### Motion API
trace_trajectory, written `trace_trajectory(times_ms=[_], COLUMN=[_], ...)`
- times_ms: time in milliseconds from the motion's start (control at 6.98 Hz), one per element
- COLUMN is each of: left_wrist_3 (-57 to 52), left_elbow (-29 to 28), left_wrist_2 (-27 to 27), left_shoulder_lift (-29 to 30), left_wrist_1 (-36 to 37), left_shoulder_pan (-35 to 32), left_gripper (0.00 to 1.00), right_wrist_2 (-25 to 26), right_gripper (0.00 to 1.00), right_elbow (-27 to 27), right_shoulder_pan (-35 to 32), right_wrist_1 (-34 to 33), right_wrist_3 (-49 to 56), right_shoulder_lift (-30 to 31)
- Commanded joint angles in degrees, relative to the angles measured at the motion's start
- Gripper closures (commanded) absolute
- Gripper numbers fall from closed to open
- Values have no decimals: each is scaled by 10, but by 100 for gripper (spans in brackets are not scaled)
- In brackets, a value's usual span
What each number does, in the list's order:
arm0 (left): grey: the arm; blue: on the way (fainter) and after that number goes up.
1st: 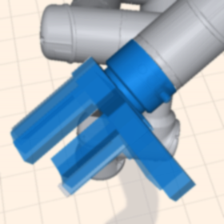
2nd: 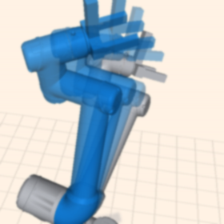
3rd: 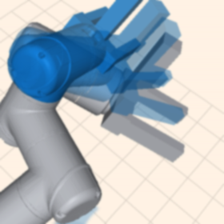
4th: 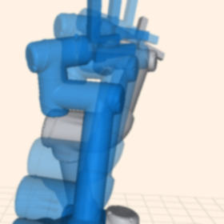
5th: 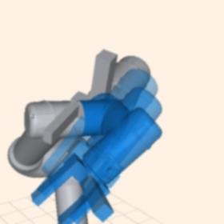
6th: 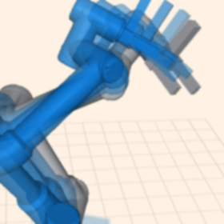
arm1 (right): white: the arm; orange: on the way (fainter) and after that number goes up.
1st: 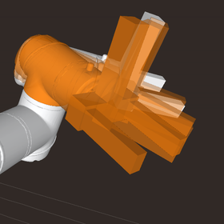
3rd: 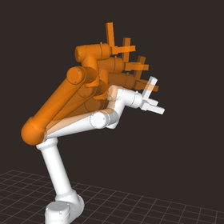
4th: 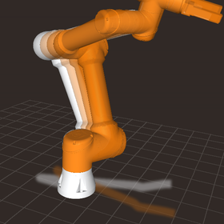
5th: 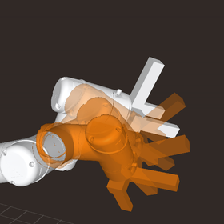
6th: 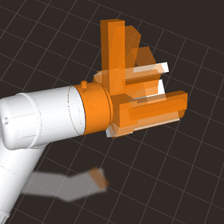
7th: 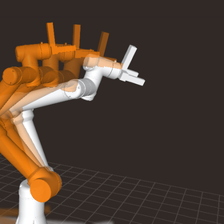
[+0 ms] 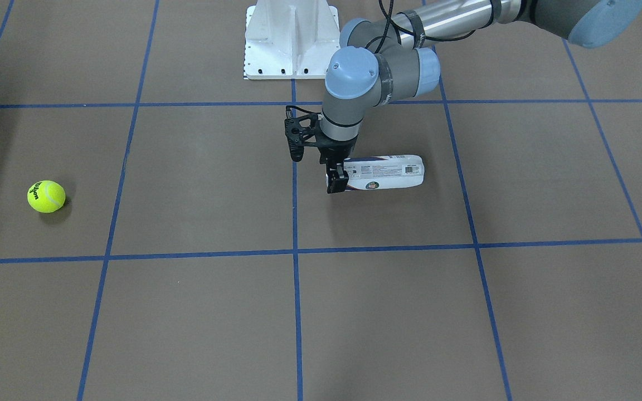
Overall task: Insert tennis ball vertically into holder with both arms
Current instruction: 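Lift the can with the left gripper and tilt it upright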
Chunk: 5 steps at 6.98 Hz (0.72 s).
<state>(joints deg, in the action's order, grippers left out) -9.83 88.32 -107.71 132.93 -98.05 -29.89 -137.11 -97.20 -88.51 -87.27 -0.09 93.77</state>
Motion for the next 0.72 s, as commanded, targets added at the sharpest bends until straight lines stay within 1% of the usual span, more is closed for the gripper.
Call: trace_trajectory(times_ms=[0, 143, 287, 573], left_wrist_3=[56, 100, 166, 290], left_elbow=[57, 89, 90, 86], left_wrist_2=[8, 8, 13, 91], left_shoulder_lift=[24, 24, 23, 21], left_wrist_1=[-1, -29, -113, -283], left_shoulder_pan=[-13, -30, -42, -43], left_gripper=[85, 85, 84, 84], right_wrist_2=[0, 0, 0, 0], right_gripper=[0, 0, 0, 0], right_elbow=[0, -2, -3, -5], right_shoulder_pan=[0, 0, 0, 0], right_wrist_1=[0, 0, 0, 0], right_wrist_3=[1, 1, 0, 0], right_shoulder_lift=[0, 0, 0, -1])
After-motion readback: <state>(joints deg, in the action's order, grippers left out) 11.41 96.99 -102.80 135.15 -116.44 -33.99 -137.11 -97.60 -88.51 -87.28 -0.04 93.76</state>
